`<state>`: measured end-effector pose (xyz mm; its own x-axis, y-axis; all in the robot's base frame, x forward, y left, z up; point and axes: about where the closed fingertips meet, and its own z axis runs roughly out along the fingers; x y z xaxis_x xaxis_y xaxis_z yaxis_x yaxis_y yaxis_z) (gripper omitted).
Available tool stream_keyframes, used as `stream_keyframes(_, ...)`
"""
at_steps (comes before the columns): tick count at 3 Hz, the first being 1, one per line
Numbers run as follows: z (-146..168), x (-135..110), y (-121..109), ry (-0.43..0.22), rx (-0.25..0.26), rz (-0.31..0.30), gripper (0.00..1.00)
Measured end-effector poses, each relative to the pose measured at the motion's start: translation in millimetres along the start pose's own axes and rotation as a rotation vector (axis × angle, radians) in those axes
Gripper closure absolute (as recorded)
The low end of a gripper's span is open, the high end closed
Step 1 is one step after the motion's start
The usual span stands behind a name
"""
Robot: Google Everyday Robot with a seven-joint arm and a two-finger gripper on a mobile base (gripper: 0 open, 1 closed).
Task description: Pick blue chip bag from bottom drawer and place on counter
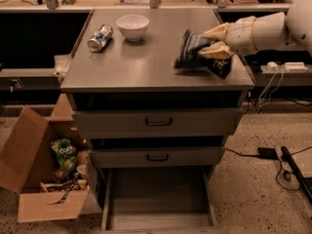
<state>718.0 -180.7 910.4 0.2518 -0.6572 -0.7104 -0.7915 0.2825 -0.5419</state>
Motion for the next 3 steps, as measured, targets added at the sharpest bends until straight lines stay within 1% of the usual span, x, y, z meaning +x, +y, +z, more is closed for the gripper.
stream_keyframes(1, 3, 1, 4, -0.003, -0.004, 0.015, 0.00)
stream_keyframes(2, 6, 7, 7, -0.029, 0.002, 0.038, 0.00)
stream_keyframes(3, -20, -3, -13, -0.111, 0.091, 0.020, 0.00)
